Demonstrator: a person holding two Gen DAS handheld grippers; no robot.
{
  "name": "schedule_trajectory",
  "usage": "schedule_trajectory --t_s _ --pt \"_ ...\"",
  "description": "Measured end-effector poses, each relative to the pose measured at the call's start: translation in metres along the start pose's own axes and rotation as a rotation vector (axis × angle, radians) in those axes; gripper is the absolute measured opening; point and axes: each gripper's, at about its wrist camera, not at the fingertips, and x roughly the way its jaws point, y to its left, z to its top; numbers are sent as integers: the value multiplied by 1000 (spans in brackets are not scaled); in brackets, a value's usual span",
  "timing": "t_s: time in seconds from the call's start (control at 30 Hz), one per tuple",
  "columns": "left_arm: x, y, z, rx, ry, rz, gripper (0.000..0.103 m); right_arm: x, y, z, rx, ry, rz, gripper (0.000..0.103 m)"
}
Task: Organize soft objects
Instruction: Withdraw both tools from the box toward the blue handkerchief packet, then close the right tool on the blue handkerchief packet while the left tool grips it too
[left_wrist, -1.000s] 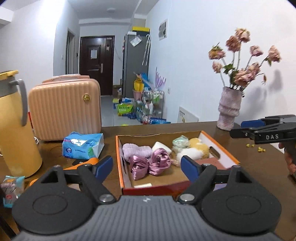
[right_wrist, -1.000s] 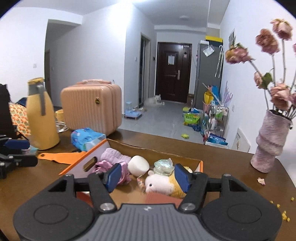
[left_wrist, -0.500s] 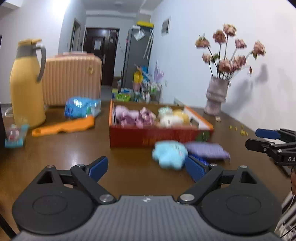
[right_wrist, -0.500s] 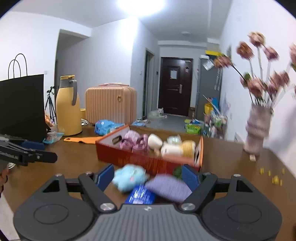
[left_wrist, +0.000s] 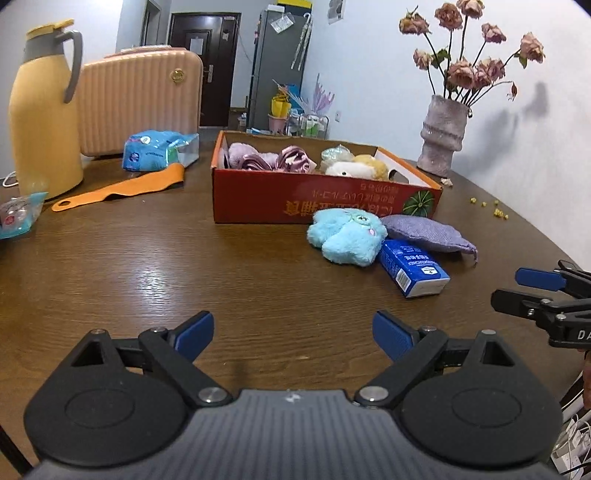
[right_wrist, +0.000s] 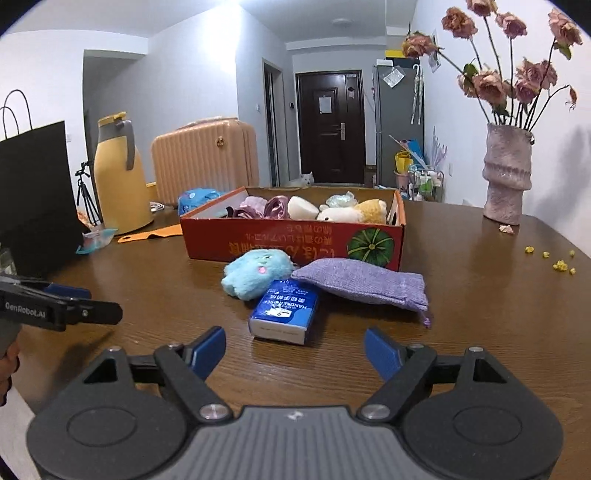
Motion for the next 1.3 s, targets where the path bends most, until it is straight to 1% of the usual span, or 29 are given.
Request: schedule_trajectory --t_s 0.1,0.3,0.43,0.53,0.57,0.6,0.67,0.73,0.77,0.87,0.9,0.93,0.97,1.0,1.03,1.13,1.2,1.3 --pt "12 3 2 -3 21 -9 94 17 4 2 -6 26 -2 82" --pt "37 14 9 -14 51 -24 94 49 13 7 2 49 8 82" --pt "49 18 16 -11 58 -31 94 74 19 13 -1 61 -16 81" --pt "54 19 19 -14 58 -34 94 94 23 17 -14 91 -42 75" --pt "56 19 20 -18 61 -33 94 99 24 18 -19 102 -49 70" --pt "59 20 20 -25 66 -32 94 103 24 19 -20 117 -47 63" --pt "62 20 20 -35 73 -33 94 104 27 19 -35 123 -37 56" --pt "63 19 19 -34 78 -36 94 100 29 17 -62 132 -5 56" --pt "63 18 19 -33 79 -39 94 96 30 16 -75 136 37 56" --pt "63 15 20 -36 78 -65 94 77 37 6 -175 158 229 56" --pt "63 14 20 -36 78 -74 94 71 40 2 -208 162 274 56" --pt "63 11 21 -32 77 -83 94 66 42 -1 -232 165 300 57" --pt "64 7 21 -25 75 -89 94 62 44 -3 -244 167 288 62" --pt "64 3 21 -19 72 -95 94 60 43 -4 -249 165 249 72" --pt "64 -1 21 -14 70 -100 94 58 40 -6 -246 160 209 77" --pt "57 -11 20 -6 53 -119 93 47 21 -5 -171 140 128 77" --pt "54 -18 18 -9 44 -146 91 37 8 -4 -97 120 112 76" --pt "57 -26 15 -35 59 -225 79 33 -6 -1 19 94 114 76"
